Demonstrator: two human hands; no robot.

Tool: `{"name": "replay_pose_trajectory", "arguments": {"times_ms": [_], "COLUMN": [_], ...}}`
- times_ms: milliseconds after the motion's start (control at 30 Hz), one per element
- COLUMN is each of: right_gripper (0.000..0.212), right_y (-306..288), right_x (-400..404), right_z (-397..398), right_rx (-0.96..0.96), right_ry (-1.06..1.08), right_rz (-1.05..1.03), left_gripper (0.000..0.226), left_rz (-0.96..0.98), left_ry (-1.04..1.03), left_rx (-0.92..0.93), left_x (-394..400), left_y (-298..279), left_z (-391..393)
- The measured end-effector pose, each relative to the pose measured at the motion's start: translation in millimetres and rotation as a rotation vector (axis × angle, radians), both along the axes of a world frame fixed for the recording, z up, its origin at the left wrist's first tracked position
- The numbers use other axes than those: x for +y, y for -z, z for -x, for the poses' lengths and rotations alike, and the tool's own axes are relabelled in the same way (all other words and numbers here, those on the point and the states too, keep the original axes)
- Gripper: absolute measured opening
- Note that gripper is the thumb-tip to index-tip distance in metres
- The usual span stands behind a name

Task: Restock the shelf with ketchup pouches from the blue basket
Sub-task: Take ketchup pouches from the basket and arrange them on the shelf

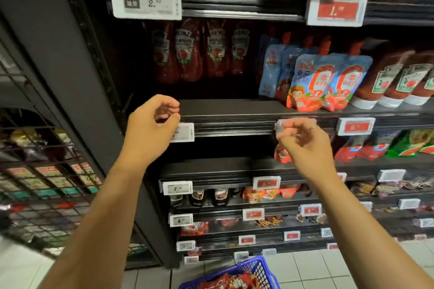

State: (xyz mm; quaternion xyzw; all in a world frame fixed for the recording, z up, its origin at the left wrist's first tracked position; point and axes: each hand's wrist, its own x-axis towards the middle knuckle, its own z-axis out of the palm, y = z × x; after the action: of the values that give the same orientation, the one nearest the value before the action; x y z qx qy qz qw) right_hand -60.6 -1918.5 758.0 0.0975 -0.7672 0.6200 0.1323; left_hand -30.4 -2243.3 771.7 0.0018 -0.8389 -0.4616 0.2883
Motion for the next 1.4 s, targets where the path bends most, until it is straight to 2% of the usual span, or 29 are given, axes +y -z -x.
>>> {"name": "replay_pose_trajectory", "arguments": {"times_ms": [133, 233, 333, 467, 600, 700, 733, 800, 900, 1000, 1100, 1267, 1400], "right_gripper": [0.018, 0.018, 0.016, 0.031, 0.007, 0.009, 0.003, 0.007, 0.015, 0.002, 0.010, 0.008, 0.011], "right_y": [40.1, 78.9, 122.7, 200.5, 275.6, 314.6, 323.9, 341.9, 363.7, 386.1, 412.2, 489.8, 577.1], "right_x": [35.6, 62.5, 91.6, 130.4, 160.5, 176.9, 180.1, 184.5, 184.3, 174.1, 154.5, 111.8, 76.9], "right_z": [-14.4, -21.8, -33.6, -57.8, -95.7, -130.5, -141.7, -158.4, -177.1, -182.2, -181.0, -179.8, -170.9], "right_rx": [-0.216, -0.366, -0.510, -0.676, -0.932, -1.115, -1.167, -1.257, -1.386, -1.423, -1.463, -1.517, -1.575], "right_ry": [-0.179, -0.225, -0.235, -0.214, -0.192, -0.140, -0.141, -0.149, -0.136, -0.174, -0.164, -0.170, -0.254], "right_rz": [-0.098, -0.126, -0.203, -0.328, -0.383, -0.419, -0.410, -0.397, -0.410, -0.438, -0.425, -0.403, -0.452], "left_gripper": [0.021, 0.020, 0.022, 0.019, 0.017, 0.010, 0.015, 0.024, 0.027, 0.024, 0.024, 0.025, 0.039], "left_rz": [0.372, 0.402, 0.362, 0.153, -0.098, 0.022, 0.080, 0.212, 0.175, 0.155, 0.133, 0.089, 0.017], "left_ry": [-0.171, -0.223, -0.156, -0.147, -0.045, -0.048, -0.025, 0.077, 0.134, 0.094, 0.073, 0.072, 0.093], "left_rx": [0.210, 0.156, -0.093, -0.622, -1.012, -1.232, -1.307, -1.426, -1.517, -1.558, -1.580, -1.607, -1.618], "left_x": [29.7, 53.9, 76.1, 108.5, 135.6, 150.9, 155.0, 162.3, 173.6, 177.6, 178.1, 174.6, 172.8], "left_y": [31.8, 71.8, 127.0, 199.5, 262.7, 303.3, 318.5, 346.6, 382.2, 415.4, 450.6, 527.9, 605.0], "left_z": [-40.9, -61.3, -78.2, -107.7, -156.8, -192.8, -203.4, -219.8, -242.1, -255.6, -261.2, -263.0, -262.0]}}
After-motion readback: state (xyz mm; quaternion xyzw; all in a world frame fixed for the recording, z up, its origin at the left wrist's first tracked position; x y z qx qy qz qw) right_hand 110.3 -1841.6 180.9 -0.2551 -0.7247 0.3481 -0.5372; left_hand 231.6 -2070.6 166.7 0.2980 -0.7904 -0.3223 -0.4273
